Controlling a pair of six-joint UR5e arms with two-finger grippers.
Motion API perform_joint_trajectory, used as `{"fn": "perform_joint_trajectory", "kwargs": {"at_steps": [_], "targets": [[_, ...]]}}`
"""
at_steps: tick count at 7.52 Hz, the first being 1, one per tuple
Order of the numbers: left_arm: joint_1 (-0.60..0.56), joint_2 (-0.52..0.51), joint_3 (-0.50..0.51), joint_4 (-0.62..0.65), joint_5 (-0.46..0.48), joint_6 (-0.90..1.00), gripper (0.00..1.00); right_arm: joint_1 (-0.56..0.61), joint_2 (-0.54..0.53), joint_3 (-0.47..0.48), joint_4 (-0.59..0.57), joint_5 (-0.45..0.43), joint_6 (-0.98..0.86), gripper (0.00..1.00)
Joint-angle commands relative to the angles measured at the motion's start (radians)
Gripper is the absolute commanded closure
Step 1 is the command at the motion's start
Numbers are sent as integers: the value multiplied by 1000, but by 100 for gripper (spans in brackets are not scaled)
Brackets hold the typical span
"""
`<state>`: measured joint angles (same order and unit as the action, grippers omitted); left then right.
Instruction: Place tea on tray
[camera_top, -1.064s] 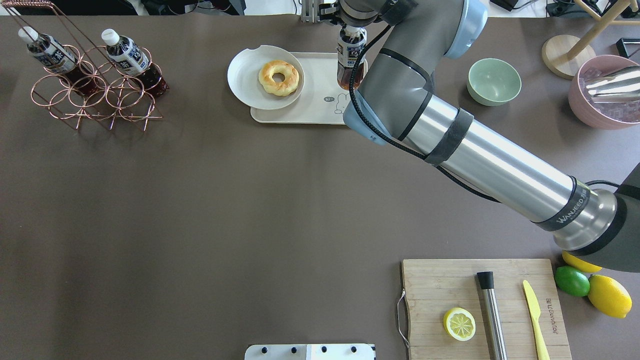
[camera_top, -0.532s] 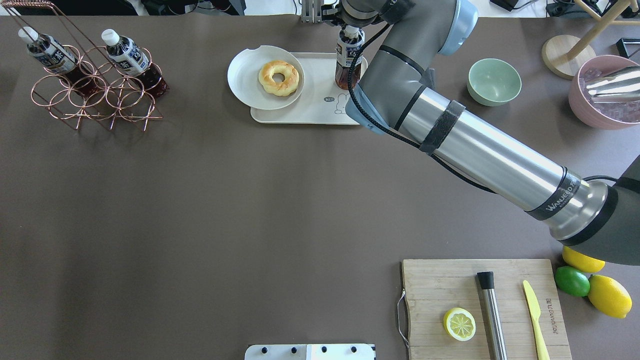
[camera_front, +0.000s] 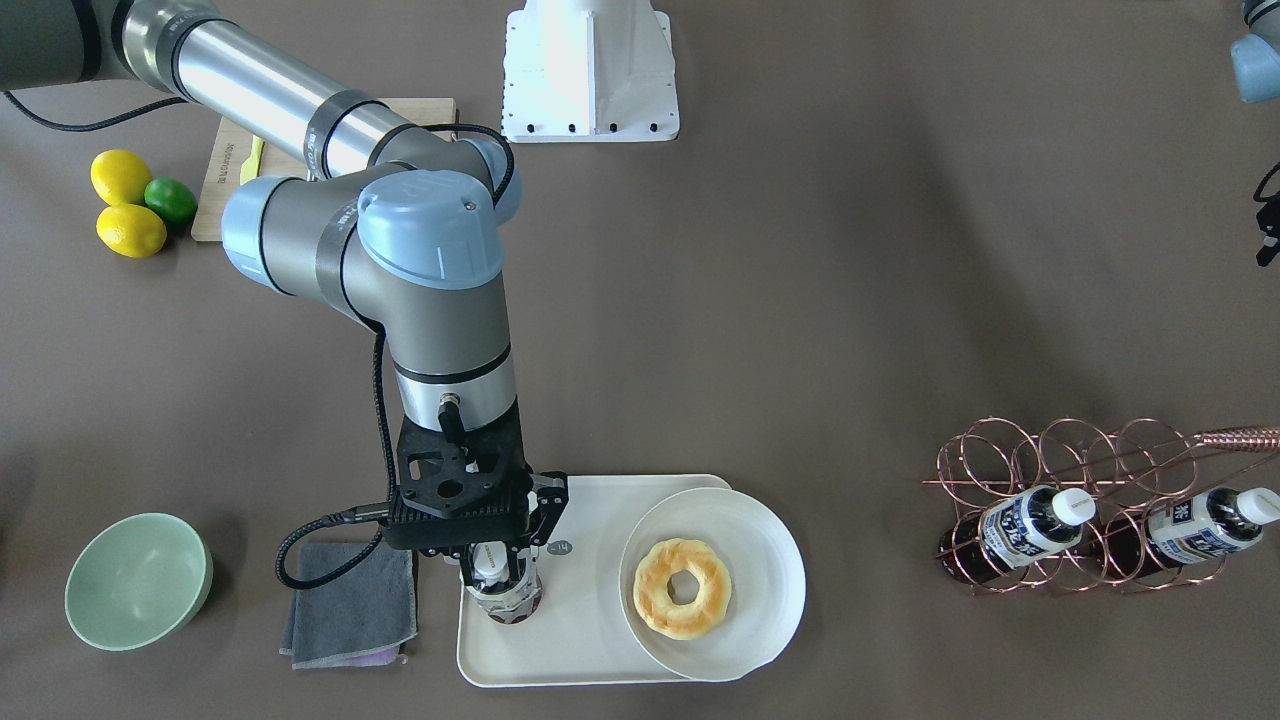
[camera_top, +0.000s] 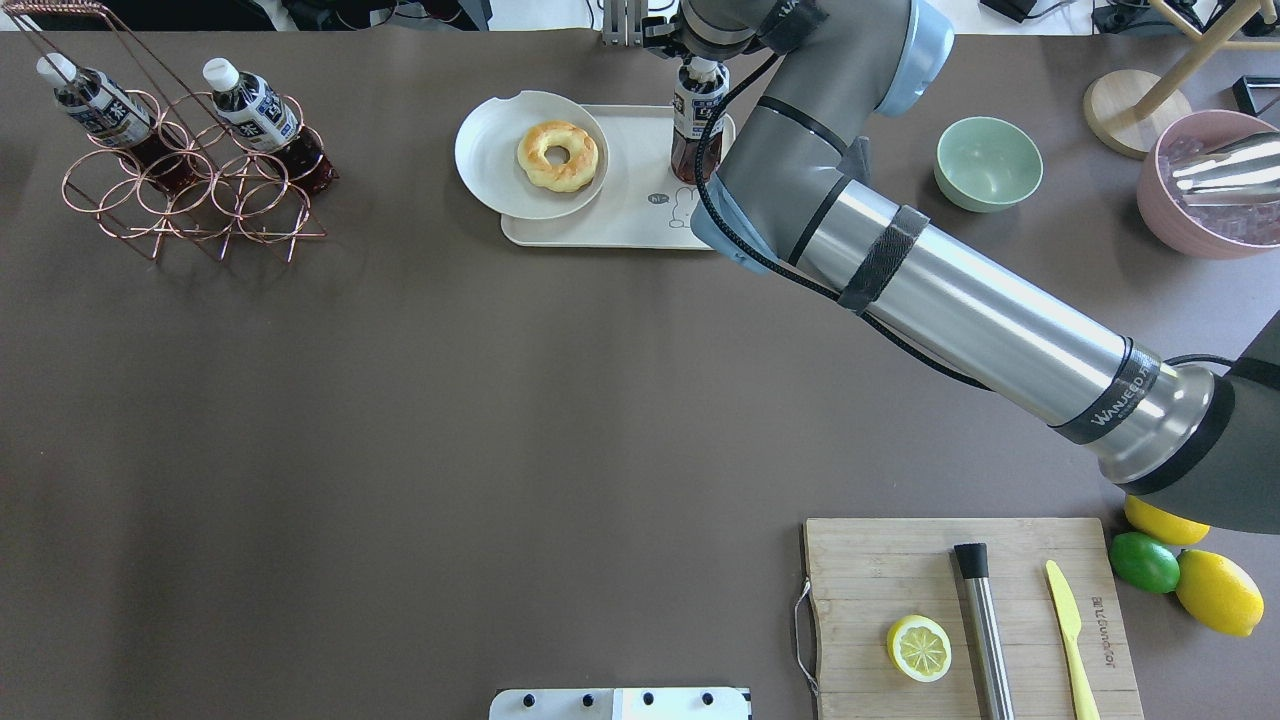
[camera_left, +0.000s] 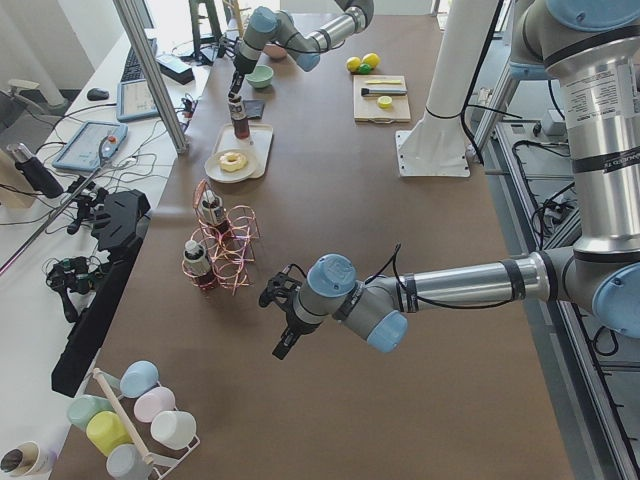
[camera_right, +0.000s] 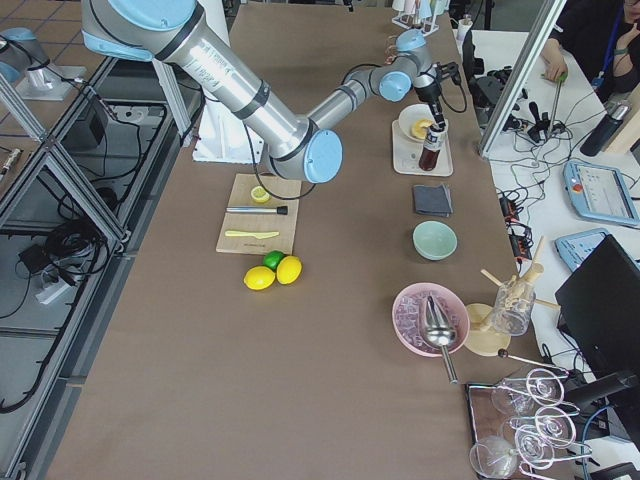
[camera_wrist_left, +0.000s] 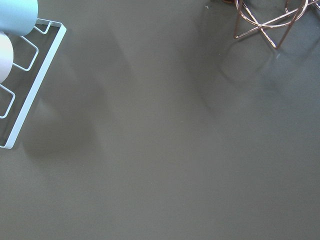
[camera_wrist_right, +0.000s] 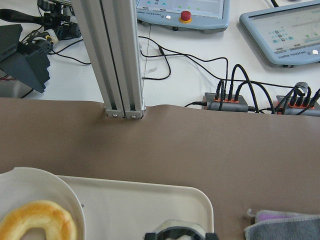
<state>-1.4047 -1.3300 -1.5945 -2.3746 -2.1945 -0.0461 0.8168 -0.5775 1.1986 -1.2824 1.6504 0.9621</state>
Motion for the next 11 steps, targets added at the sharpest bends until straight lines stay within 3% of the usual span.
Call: {"fn": "perform_joint_trajectory", "kwargs": {"at_steps": [1,2,4,6,8,11], "targets": [[1,0,1,0,-1,0,0,2,5,6,0,2,3,0],[1,-2,1,0,-1,0,0,34,11,10,-2,52,-2,0],[1,-6,2,2,-1,0,0,169,4,73,-64,332,-57,0],[0,-8,7,2,-68,0,0,308,-234,361,-289,521,-254,0],[-7,-11,8,3,-71,0,0,384,-556,626,-388,523,-527,0],[-7,-11,7,3,-73,0,0,507,-910,688,-379,511,-756,0]]}}
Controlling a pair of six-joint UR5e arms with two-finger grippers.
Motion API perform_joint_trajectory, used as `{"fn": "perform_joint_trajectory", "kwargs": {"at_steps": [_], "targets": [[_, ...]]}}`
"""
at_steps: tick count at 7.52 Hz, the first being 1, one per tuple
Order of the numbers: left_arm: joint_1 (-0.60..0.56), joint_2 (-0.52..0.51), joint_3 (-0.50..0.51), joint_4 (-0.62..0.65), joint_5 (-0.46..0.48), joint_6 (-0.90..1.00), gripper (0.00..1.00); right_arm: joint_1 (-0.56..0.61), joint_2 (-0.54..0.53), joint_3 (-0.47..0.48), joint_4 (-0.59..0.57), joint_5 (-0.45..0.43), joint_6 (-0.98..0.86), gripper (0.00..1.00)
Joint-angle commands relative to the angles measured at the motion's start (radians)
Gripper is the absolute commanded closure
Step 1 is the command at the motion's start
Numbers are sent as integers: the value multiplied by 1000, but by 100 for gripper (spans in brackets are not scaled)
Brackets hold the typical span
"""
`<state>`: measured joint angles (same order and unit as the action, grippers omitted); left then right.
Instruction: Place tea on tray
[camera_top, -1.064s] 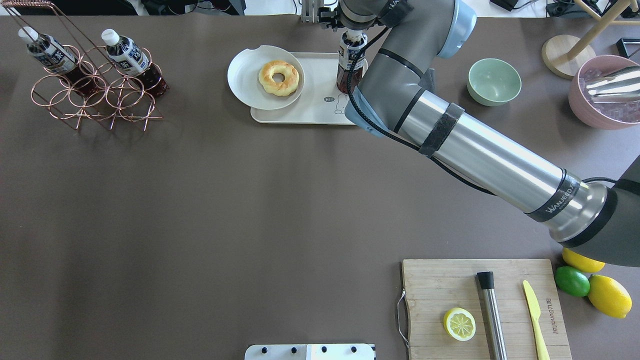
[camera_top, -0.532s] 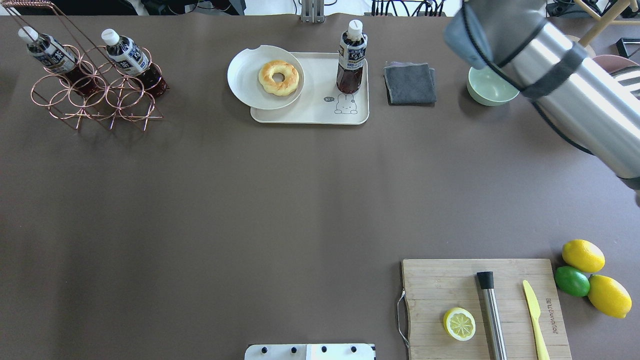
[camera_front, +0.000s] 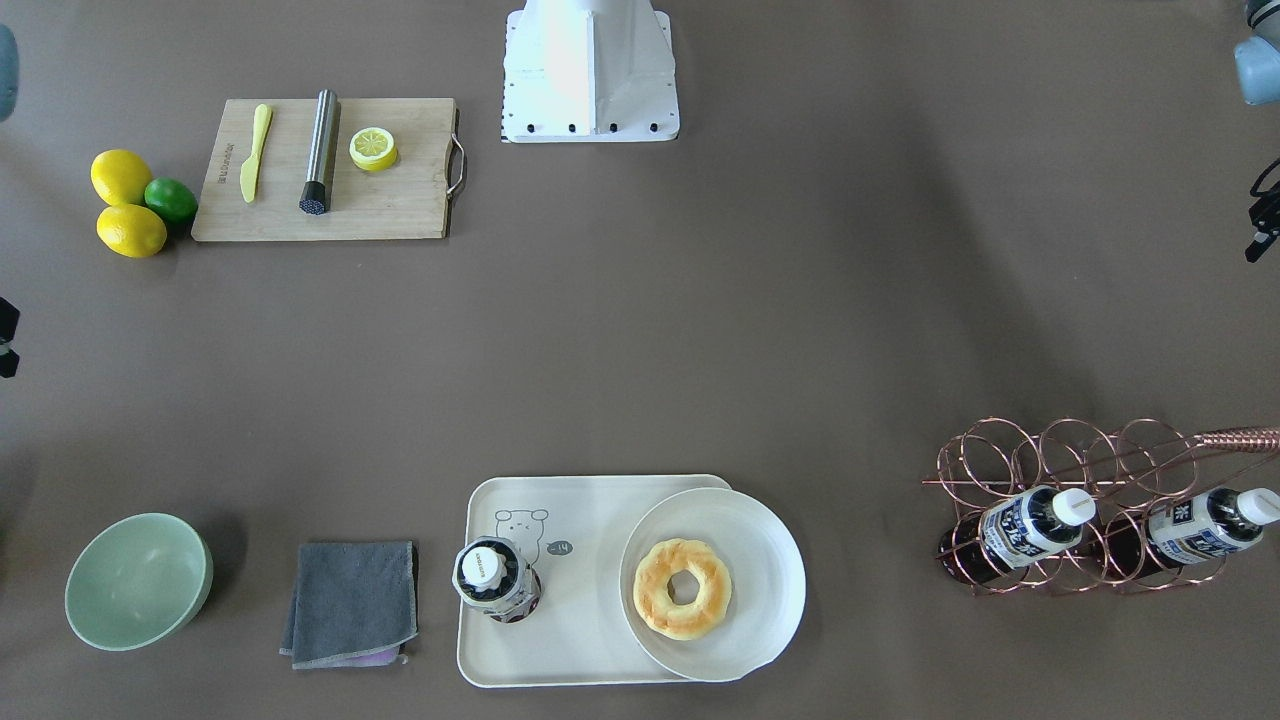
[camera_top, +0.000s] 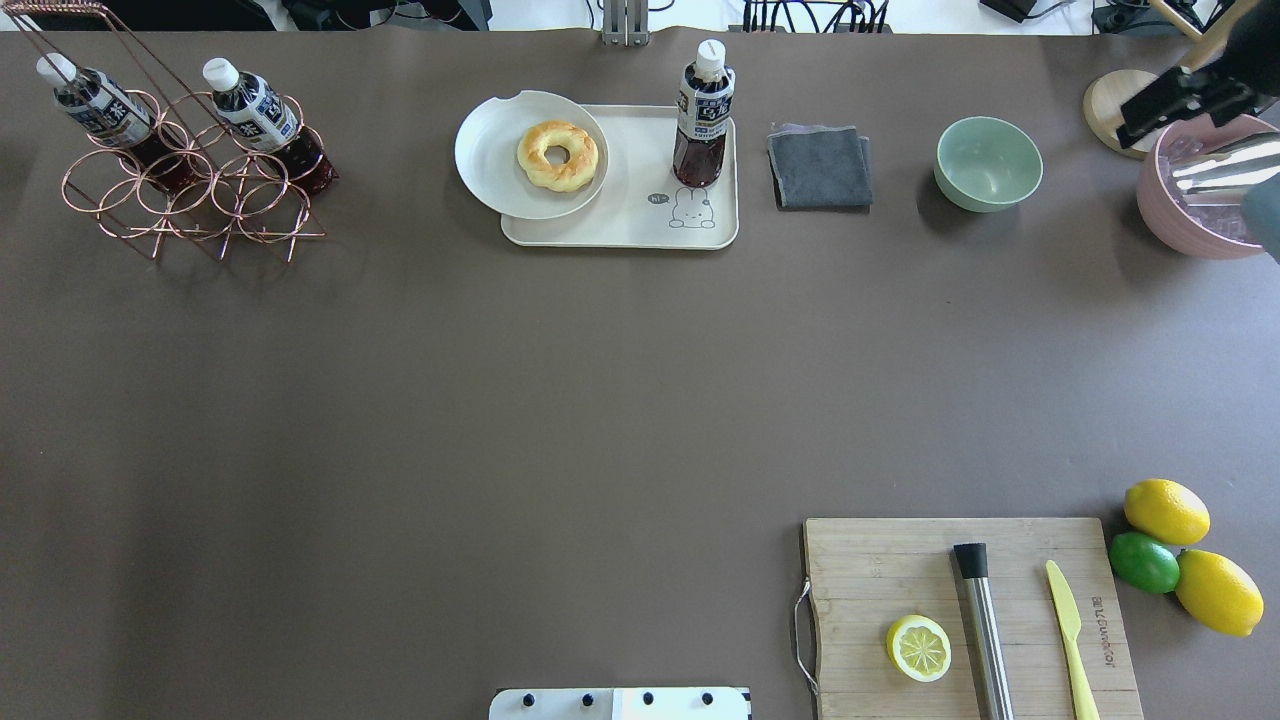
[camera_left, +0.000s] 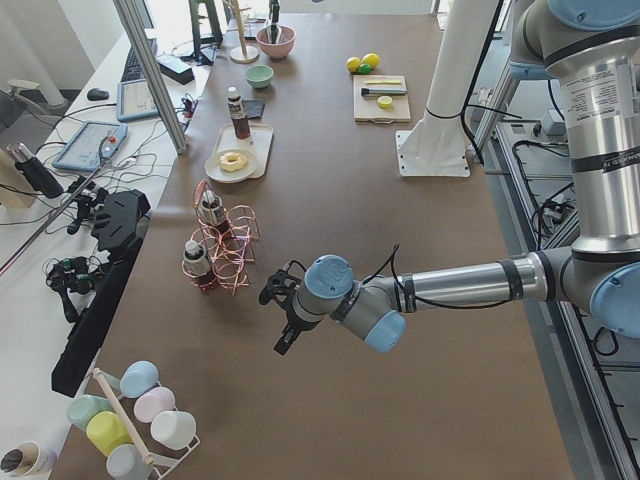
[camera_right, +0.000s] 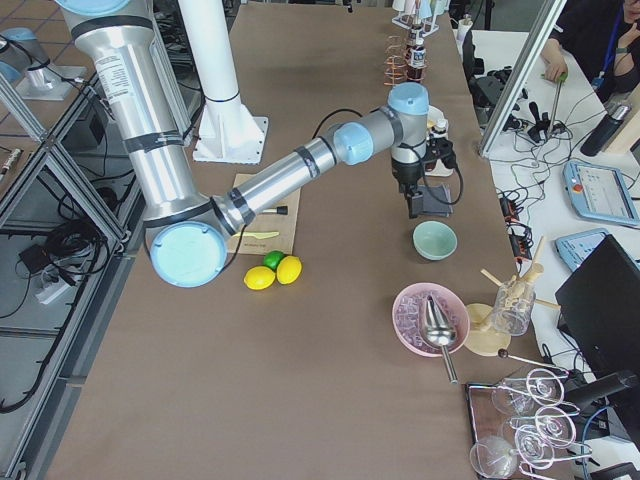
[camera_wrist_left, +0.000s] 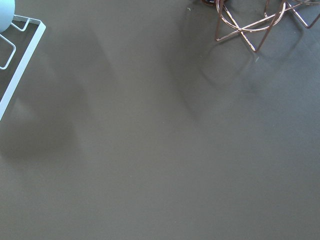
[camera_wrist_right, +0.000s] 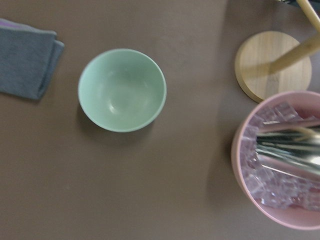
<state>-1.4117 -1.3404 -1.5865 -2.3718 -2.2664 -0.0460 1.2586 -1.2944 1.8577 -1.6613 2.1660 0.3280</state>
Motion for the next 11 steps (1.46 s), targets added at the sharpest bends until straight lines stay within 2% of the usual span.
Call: {"fn": "perform_joint_trajectory", "kwargs": {"at_steps": [1,3,4,6,7,9,11], "targets": [[0,-2,0,0,-1,0,0,108,-248,15,-3,-5,-226,0],[-1,-3,-1,0,-1,0,0,208,-375,-8,-3,18,-288,0],[-1,0,-1,0,-4,0,0,226,-416,-58,-2,21,-300,0],[-1,7,-1,11,-22,-2,0,243,-422,-66,-3,29,-307,0],[-10,10,11,49,-80,-2,0,243,-421,-77,-3,28,-304,0],[-42,1,2,191,-149,-2,0,243,-422,-87,-3,28,-305,0],[-46,-76,-13,390,-147,5,0,243,-422,-94,-3,28,-305,0]]}}
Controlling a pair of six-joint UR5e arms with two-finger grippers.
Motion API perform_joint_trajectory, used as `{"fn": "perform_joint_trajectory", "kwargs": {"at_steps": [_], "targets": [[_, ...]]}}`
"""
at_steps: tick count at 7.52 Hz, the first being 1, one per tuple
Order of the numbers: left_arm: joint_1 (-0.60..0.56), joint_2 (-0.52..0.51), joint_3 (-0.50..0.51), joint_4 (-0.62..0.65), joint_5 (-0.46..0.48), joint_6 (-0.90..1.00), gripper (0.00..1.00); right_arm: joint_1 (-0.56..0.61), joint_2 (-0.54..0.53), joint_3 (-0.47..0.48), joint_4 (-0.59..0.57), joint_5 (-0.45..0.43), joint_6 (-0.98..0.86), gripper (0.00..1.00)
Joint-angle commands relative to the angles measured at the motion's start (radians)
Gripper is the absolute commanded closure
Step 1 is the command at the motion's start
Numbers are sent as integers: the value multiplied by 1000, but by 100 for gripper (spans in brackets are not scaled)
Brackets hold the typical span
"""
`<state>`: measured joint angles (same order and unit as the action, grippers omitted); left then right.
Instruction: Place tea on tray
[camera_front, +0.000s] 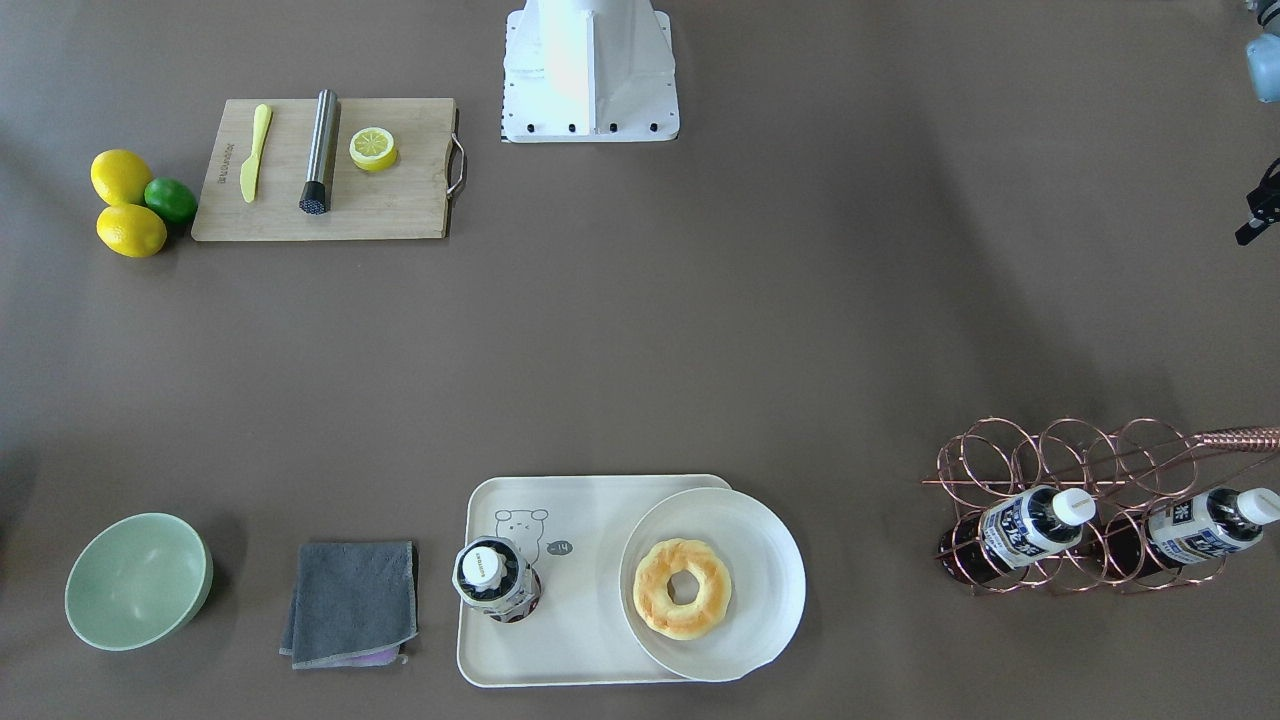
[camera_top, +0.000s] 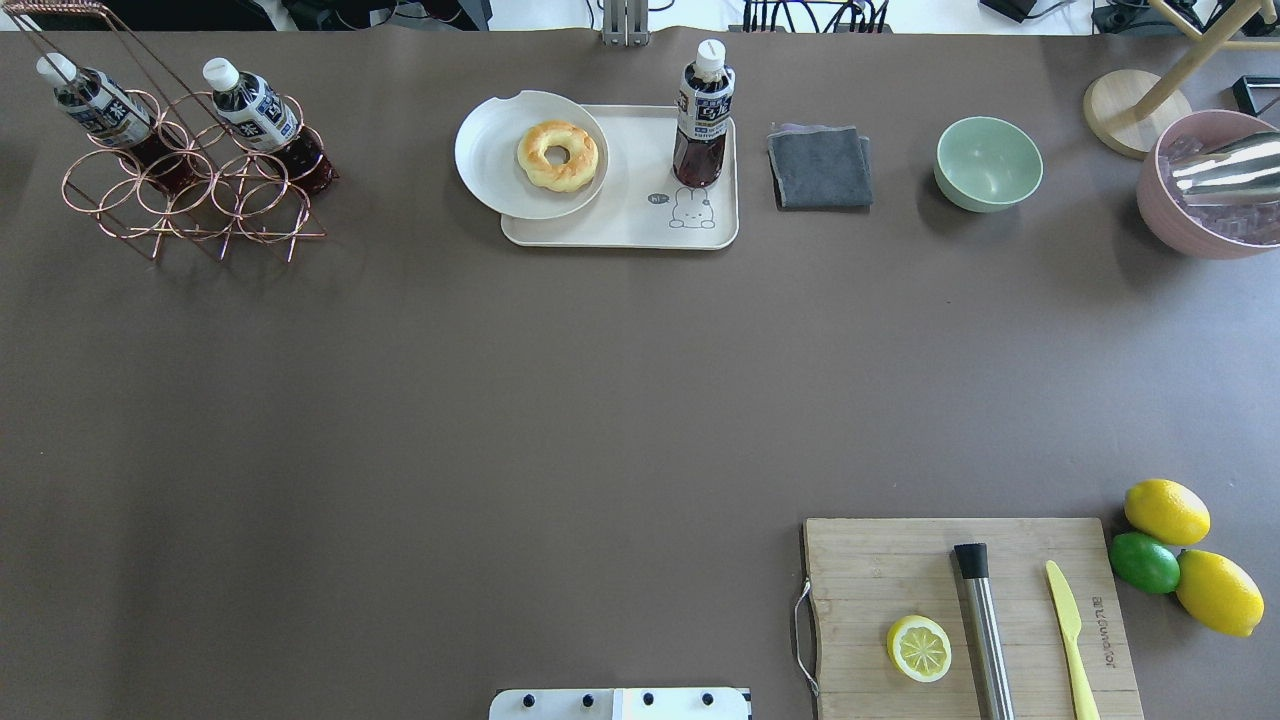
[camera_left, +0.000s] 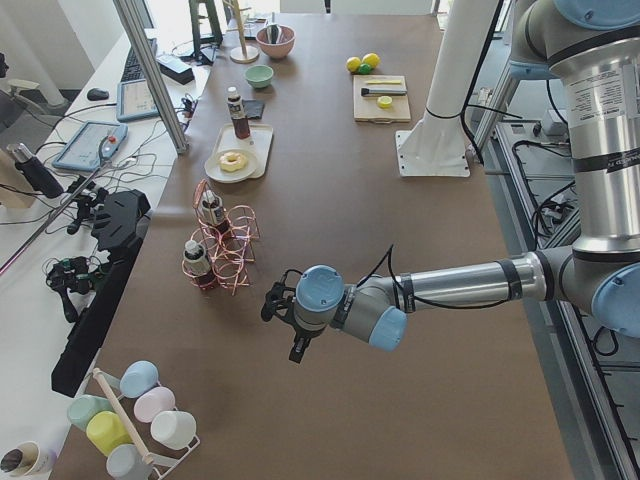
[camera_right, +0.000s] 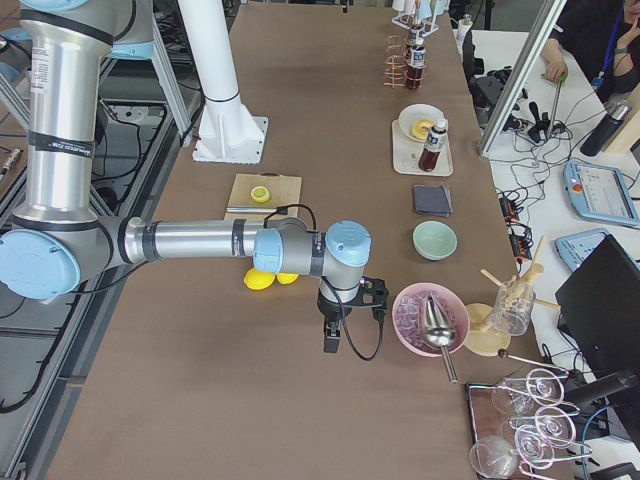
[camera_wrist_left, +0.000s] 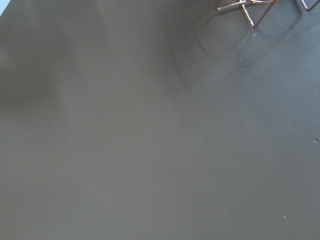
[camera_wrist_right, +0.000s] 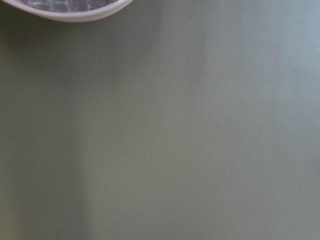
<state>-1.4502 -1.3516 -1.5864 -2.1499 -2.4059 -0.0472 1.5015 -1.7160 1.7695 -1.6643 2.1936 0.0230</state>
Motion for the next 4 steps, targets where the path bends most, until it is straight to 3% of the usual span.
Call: {"fn": "perform_joint_trajectory", "kwargs": {"at_steps": [1,2,4], "targets": [[-6,-90,-15,224,-6,30,0,0,-2,-5,0,0,0,0],[-39,-128,-24,320,1,71,0,0,-2,-7,0,-1,0,0],[-120,-167,-134,636,87,258,0,0,-2,-9,0,0,0,0]]}}
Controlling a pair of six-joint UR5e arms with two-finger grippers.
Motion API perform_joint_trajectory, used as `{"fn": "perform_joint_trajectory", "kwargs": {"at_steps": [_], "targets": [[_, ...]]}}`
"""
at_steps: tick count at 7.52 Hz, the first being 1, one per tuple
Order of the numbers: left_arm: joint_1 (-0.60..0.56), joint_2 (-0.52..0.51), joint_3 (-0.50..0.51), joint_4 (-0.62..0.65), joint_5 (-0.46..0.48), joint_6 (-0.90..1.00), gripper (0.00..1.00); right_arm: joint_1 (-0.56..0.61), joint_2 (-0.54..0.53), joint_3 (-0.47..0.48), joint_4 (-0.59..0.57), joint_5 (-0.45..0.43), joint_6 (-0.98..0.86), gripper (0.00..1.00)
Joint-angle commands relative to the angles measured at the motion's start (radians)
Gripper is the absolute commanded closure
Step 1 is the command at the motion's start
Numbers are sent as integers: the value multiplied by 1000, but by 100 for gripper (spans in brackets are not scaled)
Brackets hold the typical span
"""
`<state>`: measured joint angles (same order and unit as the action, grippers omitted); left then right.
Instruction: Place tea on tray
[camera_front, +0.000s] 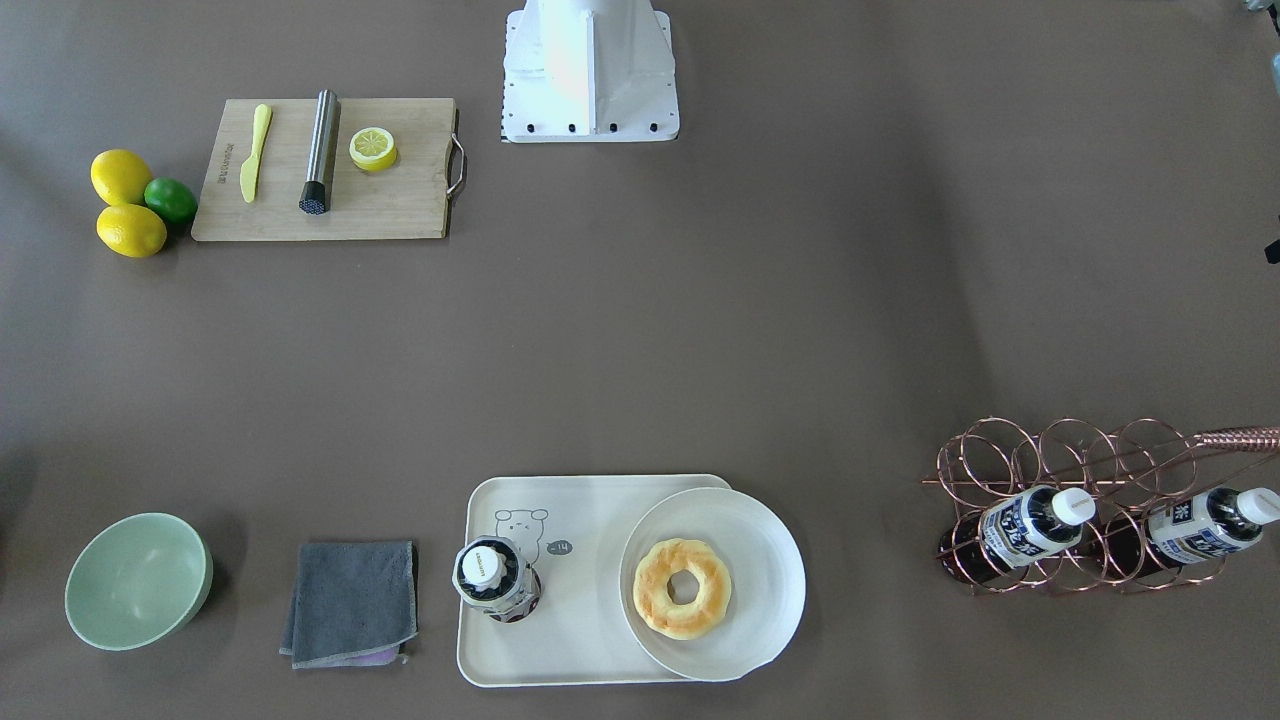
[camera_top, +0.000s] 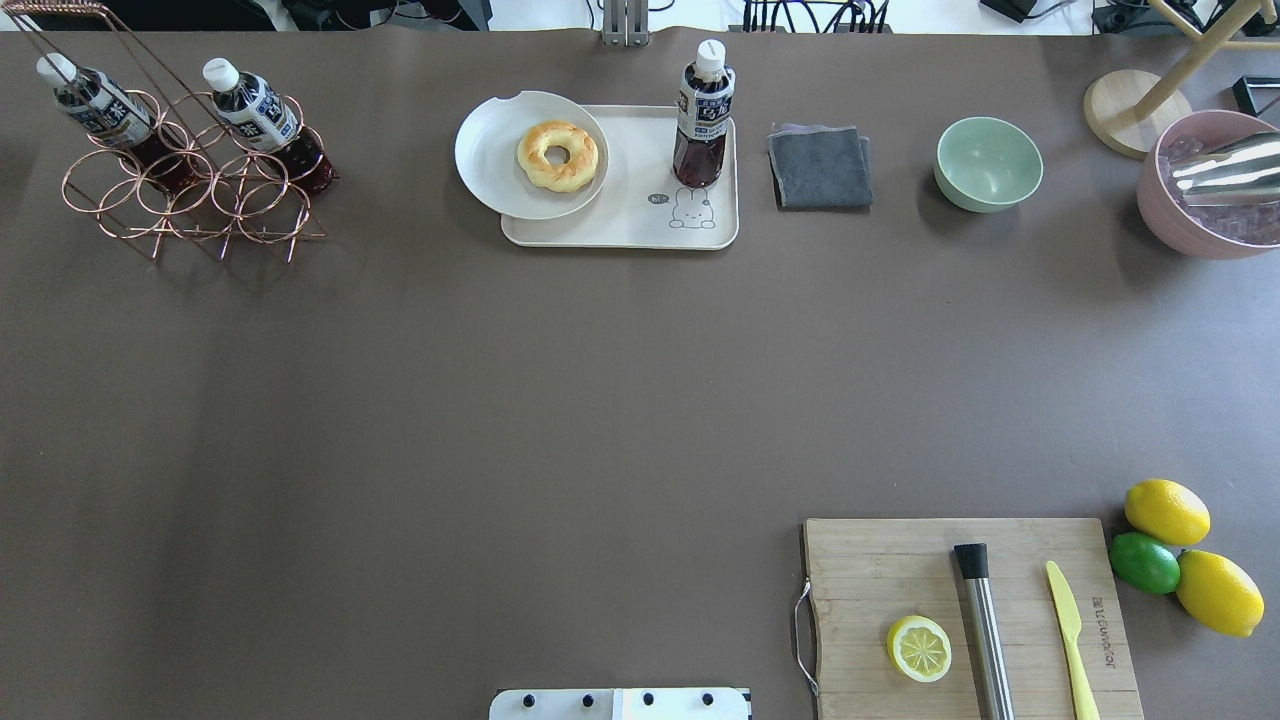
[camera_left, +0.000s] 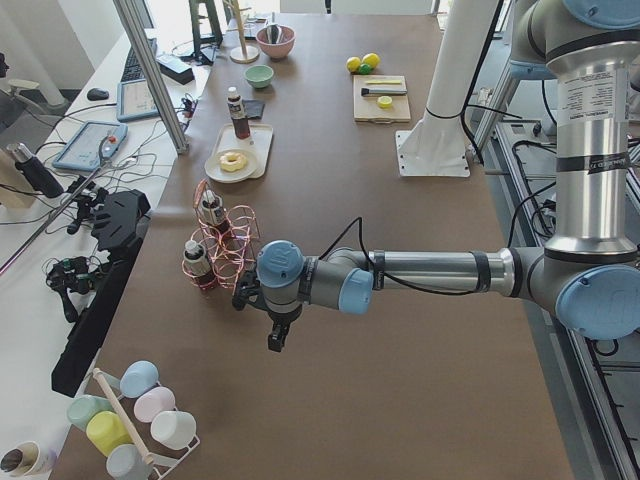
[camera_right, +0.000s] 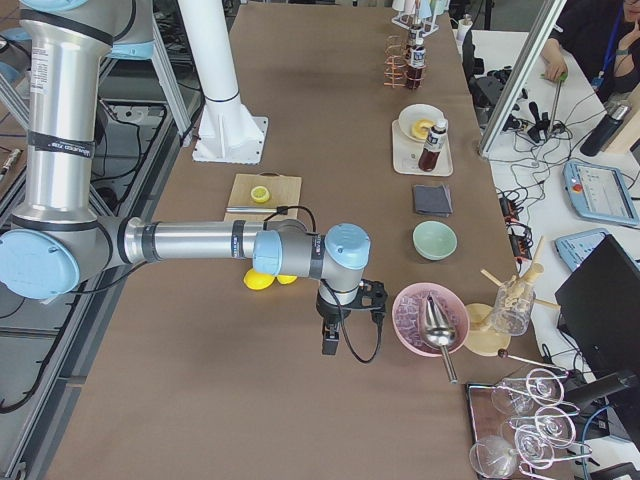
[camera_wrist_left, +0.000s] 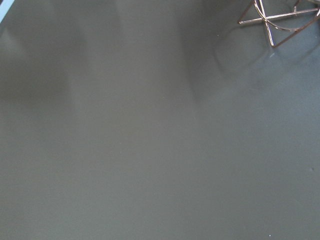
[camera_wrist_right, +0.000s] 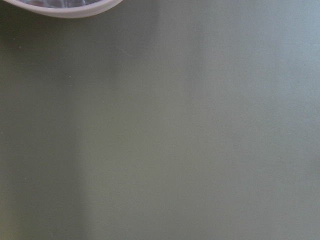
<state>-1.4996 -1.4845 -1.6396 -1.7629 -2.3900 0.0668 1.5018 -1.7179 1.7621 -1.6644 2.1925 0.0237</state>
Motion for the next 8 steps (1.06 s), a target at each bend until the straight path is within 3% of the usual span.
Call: {"fn": "perform_joint_trajectory", "kwargs": {"at_steps": [1,4,5,7,8], "targets": [[-106,16,-80,238,110,228,0,0,0,-3,0,1,-1,0],[-110,32,-77,233,101,231,0,0,1,-7,0,3,1,0],[-108,24,-22,230,101,229,0,0,1,-7,0,3,-1,0],[-108,20,-8,232,104,226,0,0,1,-6,0,13,1,0],[-110,20,-8,233,104,226,0,0,1,-7,2,85,-2,0]]}}
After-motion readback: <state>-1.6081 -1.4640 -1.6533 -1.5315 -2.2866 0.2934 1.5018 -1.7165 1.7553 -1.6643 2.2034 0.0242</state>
